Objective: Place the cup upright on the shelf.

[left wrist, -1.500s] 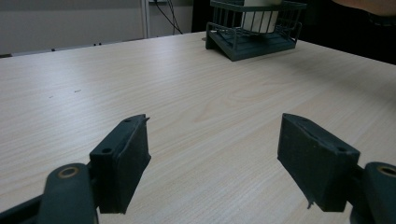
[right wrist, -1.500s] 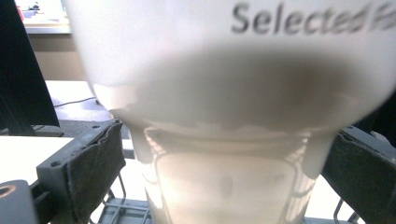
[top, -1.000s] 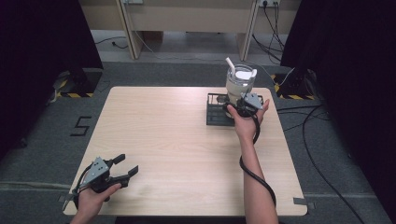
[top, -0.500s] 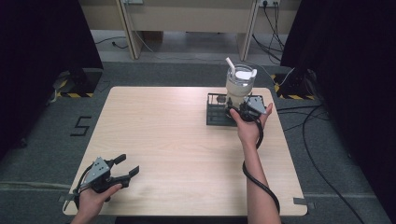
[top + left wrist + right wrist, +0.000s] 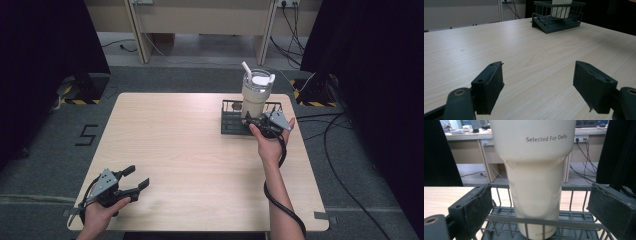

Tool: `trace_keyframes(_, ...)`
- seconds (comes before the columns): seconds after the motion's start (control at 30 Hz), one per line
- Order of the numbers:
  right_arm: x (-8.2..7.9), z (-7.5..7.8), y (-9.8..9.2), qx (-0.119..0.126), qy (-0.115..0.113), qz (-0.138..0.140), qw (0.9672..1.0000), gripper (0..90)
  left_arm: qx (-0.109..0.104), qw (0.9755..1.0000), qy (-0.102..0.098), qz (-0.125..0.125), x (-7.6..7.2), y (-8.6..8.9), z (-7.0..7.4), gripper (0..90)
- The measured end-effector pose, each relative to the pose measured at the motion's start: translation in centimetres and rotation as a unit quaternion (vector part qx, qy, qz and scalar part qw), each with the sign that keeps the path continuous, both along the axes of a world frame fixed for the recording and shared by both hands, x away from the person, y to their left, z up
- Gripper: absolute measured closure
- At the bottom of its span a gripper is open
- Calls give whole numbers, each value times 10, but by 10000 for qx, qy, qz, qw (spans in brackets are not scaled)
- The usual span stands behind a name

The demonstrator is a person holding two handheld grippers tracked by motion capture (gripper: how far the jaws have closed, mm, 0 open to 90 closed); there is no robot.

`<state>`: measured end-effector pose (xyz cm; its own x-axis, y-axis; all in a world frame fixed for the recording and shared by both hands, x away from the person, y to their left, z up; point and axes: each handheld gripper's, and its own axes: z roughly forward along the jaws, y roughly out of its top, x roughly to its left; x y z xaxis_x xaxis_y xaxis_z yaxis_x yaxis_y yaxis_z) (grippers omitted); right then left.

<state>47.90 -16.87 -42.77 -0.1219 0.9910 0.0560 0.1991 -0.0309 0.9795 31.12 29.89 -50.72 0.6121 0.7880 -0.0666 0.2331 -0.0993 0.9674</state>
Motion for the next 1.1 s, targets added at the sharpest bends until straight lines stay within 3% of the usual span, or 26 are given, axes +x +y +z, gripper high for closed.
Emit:
trace_keyframes(0.47, -40, -2, -14, -71, -76, -19, 9999, 75, 15, 10000, -12, 5, 0, 0, 0, 235)
trace_keyframes(1.1, -91, -23, -37, -66, 140, -123, 9998, 89, 34, 10000, -23, 27, 0, 0, 0, 235)
